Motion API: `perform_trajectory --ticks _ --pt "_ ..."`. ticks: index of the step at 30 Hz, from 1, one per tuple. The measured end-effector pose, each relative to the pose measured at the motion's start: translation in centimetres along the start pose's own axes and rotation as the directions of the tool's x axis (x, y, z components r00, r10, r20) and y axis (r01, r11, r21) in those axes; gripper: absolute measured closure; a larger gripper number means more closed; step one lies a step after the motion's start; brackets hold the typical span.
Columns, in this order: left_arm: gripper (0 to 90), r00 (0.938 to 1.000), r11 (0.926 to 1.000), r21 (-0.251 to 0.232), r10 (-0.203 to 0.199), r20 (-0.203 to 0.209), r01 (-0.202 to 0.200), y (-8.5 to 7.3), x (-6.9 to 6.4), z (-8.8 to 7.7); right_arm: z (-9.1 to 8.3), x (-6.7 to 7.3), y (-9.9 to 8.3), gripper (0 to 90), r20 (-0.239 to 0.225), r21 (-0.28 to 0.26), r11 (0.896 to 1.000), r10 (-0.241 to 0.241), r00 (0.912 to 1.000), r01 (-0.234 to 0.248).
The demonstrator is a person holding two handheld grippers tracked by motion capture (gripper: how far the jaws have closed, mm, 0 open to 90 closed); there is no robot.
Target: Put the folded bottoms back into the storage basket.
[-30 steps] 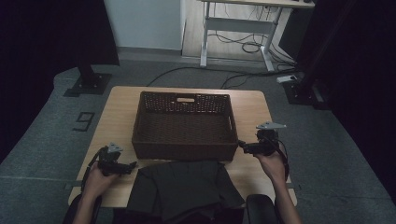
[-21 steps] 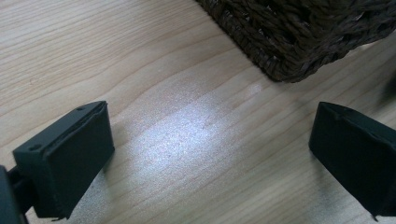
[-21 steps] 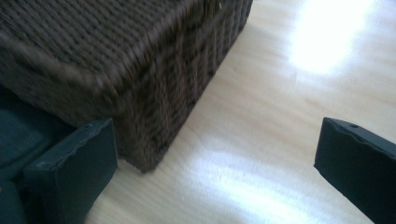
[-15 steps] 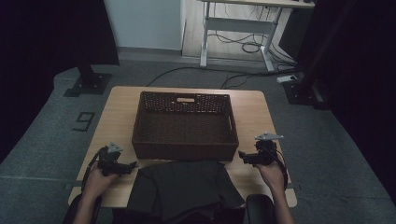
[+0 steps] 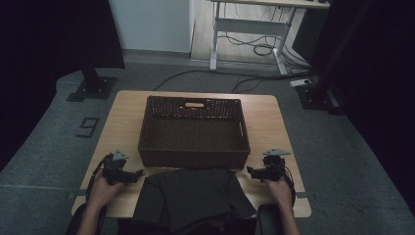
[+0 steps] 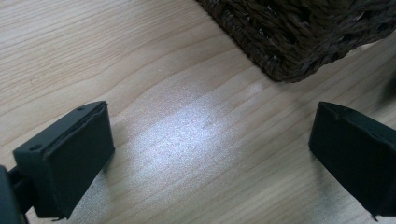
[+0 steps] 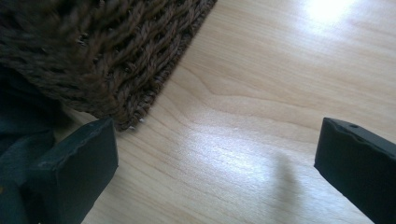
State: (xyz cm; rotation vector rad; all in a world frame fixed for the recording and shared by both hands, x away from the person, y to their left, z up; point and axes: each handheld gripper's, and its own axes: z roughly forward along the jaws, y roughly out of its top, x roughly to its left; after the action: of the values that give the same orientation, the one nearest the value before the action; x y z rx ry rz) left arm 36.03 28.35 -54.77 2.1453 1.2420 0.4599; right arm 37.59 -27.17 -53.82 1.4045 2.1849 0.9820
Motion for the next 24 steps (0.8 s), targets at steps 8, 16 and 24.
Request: perform_trajectory --ticks 8,16,24 --pt "0.0 1.0 1.0 0.001 -0.001 -0.001 0.001 0.0 0.0 0.0 1.6 0.6 -0.9 0.0 0.022 0.02 0.999 -0.044 0.9988 0.043" --pt "0.0 1.0 1.0 0.001 -0.005 -0.003 0.005 0.1 -0.1 0.1 1.7 0.8 -0.9 0.0 0.037 0.009 0.999 -0.041 0.9985 0.041" --pt "0.0 1.0 1.0 0.001 -0.004 -0.002 0.004 0.1 -0.1 0.1 1.6 0.7 -1.0 0.0 0.037 0.012 0.999 -0.042 0.9984 0.042"
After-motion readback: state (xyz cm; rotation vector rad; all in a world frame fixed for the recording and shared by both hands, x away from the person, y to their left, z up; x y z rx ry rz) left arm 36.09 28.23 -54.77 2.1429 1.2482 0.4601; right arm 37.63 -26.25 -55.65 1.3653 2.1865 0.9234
